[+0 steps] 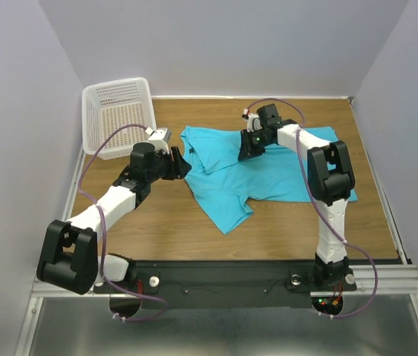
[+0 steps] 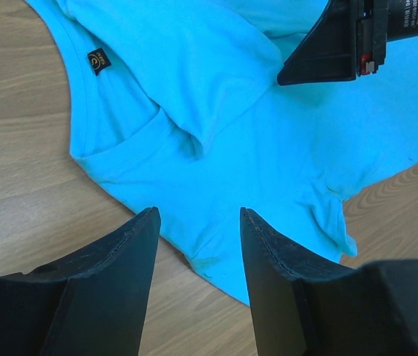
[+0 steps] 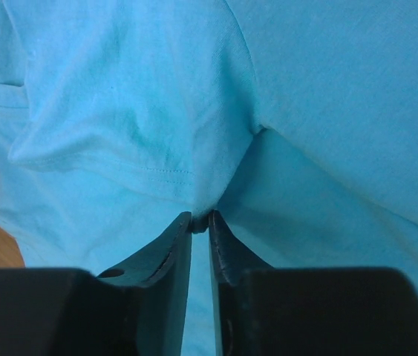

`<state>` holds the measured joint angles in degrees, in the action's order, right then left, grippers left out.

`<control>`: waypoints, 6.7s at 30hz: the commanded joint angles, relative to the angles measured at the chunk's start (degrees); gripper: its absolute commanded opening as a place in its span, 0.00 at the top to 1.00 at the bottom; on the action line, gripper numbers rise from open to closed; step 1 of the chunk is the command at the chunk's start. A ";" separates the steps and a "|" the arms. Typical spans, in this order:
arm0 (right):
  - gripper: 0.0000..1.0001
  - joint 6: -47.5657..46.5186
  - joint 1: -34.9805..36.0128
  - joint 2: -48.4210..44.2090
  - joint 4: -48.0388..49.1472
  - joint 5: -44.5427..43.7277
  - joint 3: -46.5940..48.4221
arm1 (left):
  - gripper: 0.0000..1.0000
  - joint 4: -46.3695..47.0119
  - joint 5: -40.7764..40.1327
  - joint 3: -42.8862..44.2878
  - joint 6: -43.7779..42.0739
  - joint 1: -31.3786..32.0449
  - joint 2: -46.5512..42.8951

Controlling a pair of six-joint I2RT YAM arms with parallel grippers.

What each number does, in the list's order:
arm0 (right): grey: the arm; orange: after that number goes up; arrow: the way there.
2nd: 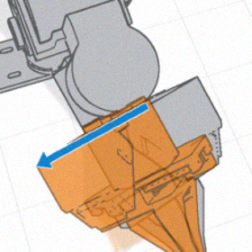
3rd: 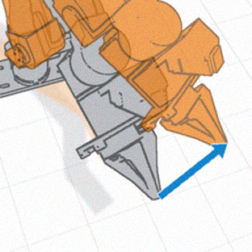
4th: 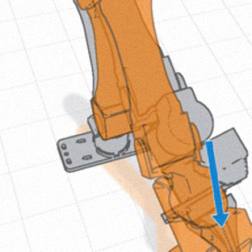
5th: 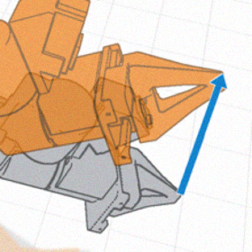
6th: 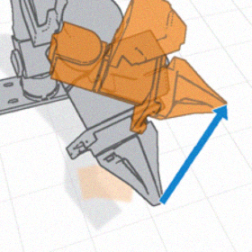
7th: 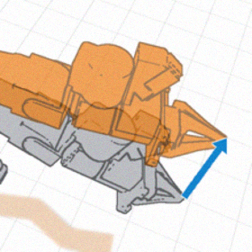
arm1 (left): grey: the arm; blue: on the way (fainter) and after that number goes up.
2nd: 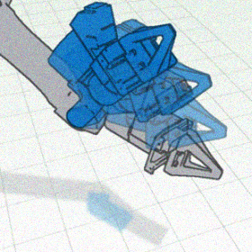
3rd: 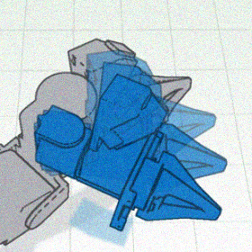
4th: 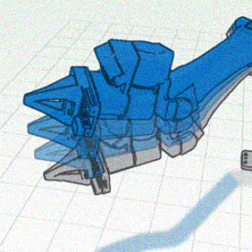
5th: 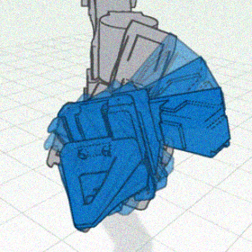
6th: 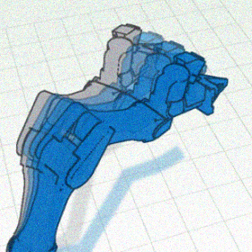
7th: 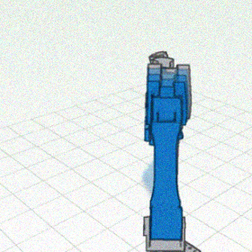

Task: Fold and stack the t-shirts
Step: Fold the tshirt

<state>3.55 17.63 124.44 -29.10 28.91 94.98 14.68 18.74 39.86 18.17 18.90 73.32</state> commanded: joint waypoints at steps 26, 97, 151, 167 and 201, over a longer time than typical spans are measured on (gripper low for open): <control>0.75 7.79 0.04 -6.14 0.45 -9.73 -0.94 | 0.42 5.19 4.46 -0.13 1.25 0.18 2.09; 0.50 -0.12 -9.28 -21.70 2.47 -1.04 -10.25 | 0.86 12.48 -1.43 13.58 16.71 9.14 30.75; 0.50 -1.00 -10.77 -23.10 3.70 -0.26 -11.75 | 0.51 -16.24 -22.60 51.17 -0.41 2.73 46.37; 0.50 -1.09 -12.18 -22.67 3.79 -0.52 -11.66 | 0.51 -23.90 -29.55 67.10 -5.69 -0.61 57.37; 0.50 -6.01 -23.33 -19.42 3.70 -9.04 -8.67 | 0.53 -24.00 -20.06 70.18 -4.90 -3.16 55.89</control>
<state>-0.34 -3.92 104.33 -27.79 22.20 82.85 -11.46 -2.79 110.93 12.62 16.27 136.29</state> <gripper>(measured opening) 0.501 0.472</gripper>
